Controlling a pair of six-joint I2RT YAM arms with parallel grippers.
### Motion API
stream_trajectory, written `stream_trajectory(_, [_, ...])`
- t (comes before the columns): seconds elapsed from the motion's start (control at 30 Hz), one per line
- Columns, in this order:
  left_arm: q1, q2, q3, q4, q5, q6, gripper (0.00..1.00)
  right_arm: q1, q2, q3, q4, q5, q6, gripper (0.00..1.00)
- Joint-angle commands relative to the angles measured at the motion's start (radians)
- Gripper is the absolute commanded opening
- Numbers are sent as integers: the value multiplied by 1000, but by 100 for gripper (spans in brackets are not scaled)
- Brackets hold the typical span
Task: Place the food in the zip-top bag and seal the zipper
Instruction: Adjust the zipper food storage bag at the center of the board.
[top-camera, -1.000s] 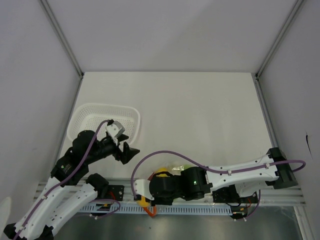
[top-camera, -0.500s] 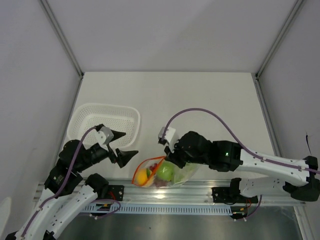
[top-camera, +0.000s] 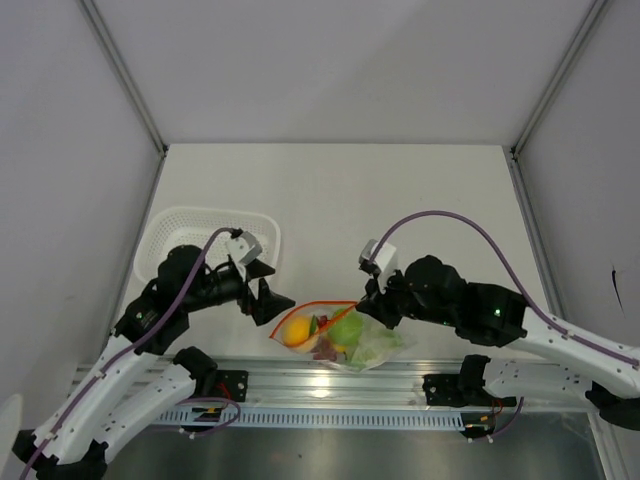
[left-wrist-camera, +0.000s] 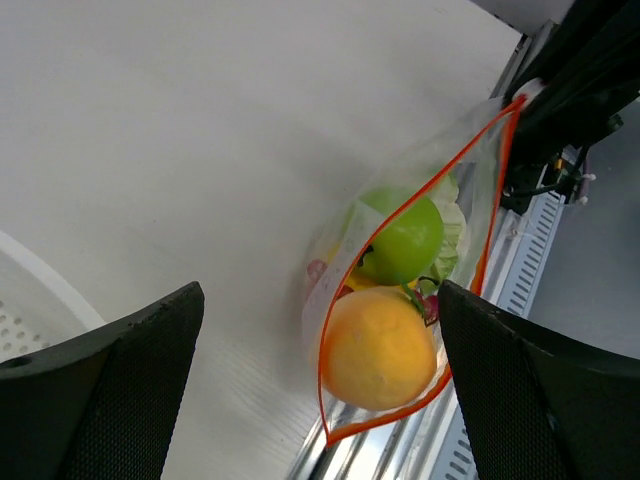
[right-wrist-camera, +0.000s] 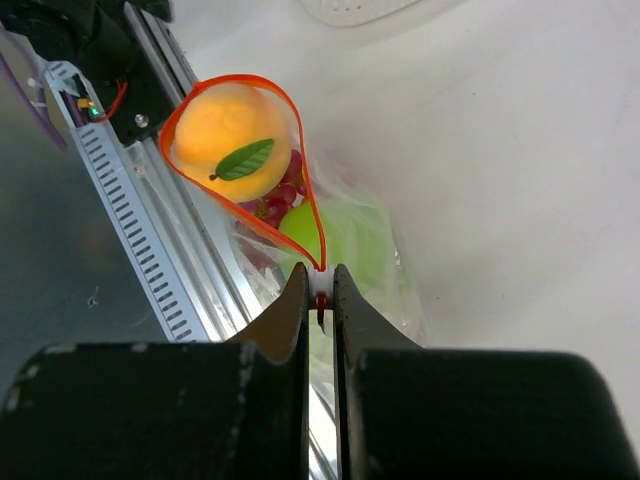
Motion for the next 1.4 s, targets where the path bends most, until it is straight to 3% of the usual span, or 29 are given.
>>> stream_trajectory(0.0, [8, 95, 67, 22, -3, -94, 100, -10, -90, -10, -32, 30, 28, 0])
stream_trajectory(0.17, [8, 237, 103, -74, -67, -141, 99, -13, -162, -33, -69, 59, 61, 0])
stream_trajectory(0.4, [9, 251, 57, -99, -80, -221, 99, -15, -193, -36, -98, 111, 110, 0])
stream_trajectory(0.67, [6, 327, 74, -74, -61, -206, 100, -13, -192, -33, -86, 94, 107, 0])
stream_trajectory(0.77, [-10, 356, 75, -6, -34, -201, 93, -15, -193, -36, -79, 88, 105, 0])
stream_trajectory(0.93, [-144, 414, 113, 68, -110, -167, 87, -13, -184, -33, -73, 81, 102, 0])
stream_trajectory(1.03, [-164, 431, 118, 99, -100, -172, 77, -15, -181, -29, -73, 76, 102, 0])
stream_trajectory(1.17, [-176, 448, 110, 127, -100, -175, 74, -15, -178, -29, -75, 78, 100, 0])
stream_trajectory(1.37, [-193, 501, 106, 125, -78, -167, 60, -15, -179, -25, -69, 81, 100, 0])
